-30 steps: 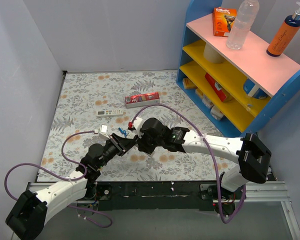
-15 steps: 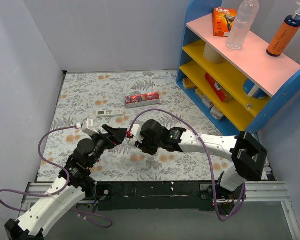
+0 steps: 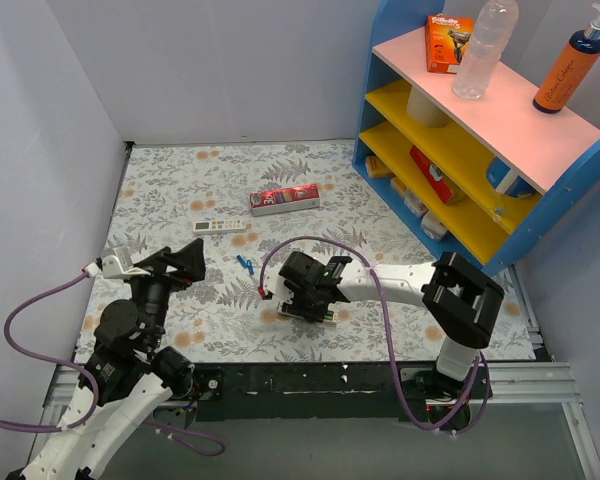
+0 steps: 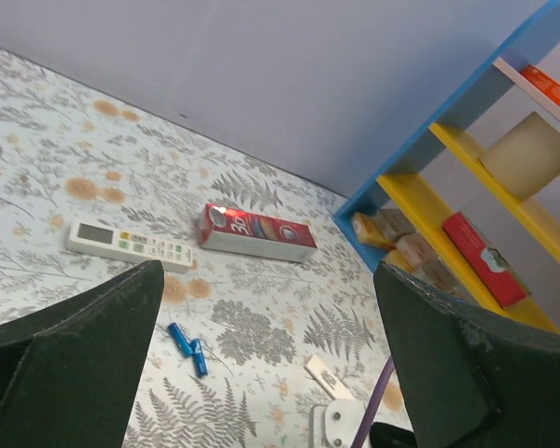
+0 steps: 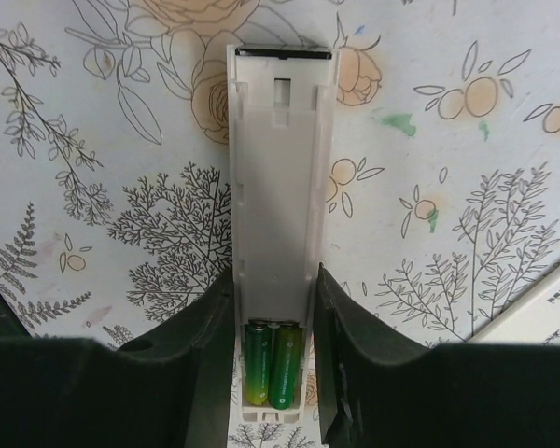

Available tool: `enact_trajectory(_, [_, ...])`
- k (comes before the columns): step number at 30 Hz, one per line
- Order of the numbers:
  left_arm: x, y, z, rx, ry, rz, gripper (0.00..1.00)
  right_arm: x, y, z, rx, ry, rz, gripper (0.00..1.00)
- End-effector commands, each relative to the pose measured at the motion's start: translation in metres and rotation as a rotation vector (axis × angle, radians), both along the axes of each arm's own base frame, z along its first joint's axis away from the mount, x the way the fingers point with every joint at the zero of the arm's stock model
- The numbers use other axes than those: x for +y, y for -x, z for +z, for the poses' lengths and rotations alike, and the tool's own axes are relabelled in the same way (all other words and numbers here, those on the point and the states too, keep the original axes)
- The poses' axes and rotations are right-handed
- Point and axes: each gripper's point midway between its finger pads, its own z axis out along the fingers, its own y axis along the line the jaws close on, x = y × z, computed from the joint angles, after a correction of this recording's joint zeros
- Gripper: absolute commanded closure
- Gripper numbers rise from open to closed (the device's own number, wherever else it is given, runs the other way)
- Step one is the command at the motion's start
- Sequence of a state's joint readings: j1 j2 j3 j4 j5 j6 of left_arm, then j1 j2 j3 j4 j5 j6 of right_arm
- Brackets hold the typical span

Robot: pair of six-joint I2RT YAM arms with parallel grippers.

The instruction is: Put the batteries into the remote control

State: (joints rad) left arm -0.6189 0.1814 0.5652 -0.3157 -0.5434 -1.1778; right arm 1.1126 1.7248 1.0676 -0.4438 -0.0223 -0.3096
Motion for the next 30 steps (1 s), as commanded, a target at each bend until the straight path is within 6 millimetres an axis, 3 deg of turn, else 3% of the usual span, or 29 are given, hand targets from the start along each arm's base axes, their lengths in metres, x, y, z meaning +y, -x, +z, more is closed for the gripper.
enact_trajectory(1, [0.023, 0.003, 0.001, -0.038, -0.1, 0.097, 0.03, -0.001, -0.001, 0.001, 0.014, 0.047, 0.043, 0.76])
enact_trajectory(5, [0.019, 0.002, -0.002, -0.045, -0.104, 0.079, 0.02, -0.003, 0.002, 0.001, 0.039, 0.084, 0.058, 0.58])
enact_trajectory(6, [0.018, 0.001, -0.003, -0.038, -0.112, 0.079, 0.02, -0.004, 0.001, 0.001, 0.042, 0.093, 0.057, 0.48])
enact_trajectory(9, [0.019, -0.002, -0.004, -0.029, -0.138, 0.087, 0.02, -0.001, 0.0, 0.012, 0.042, 0.092, 0.053, 0.34])
enact_trajectory(12, [0.017, -0.002, -0.004, -0.034, -0.147, 0.079, 0.02, 0.009, -0.002, 0.035, 0.034, 0.042, 0.035, 0.27])
enact_trajectory(17, [0.016, -0.003, -0.004, -0.039, -0.156, 0.075, 0.02, 0.021, -0.023, 0.08, -0.007, -0.084, -0.094, 0.24])
enact_trajectory(19, [0.014, -0.003, -0.004, -0.041, -0.159, 0.067, 0.02, 0.012, -0.04, 0.088, -0.009, -0.104, -0.208, 0.25])
enact_trajectory(22, [0.016, -0.004, -0.003, -0.044, -0.162, 0.073, 0.02, -0.015, -0.069, 0.083, -0.037, -0.046, -0.368, 0.27])
enact_trajectory(24, [0.018, -0.003, -0.003, -0.046, -0.164, 0.081, 0.02, -0.024, -0.076, 0.076, -0.019, -0.021, -0.435, 0.28])
enact_trajectory(30, [0.02, -0.001, 0.0, -0.064, -0.167, 0.086, 0.02, -0.032, -0.096, 0.053, 0.039, -0.015, -0.519, 0.3])
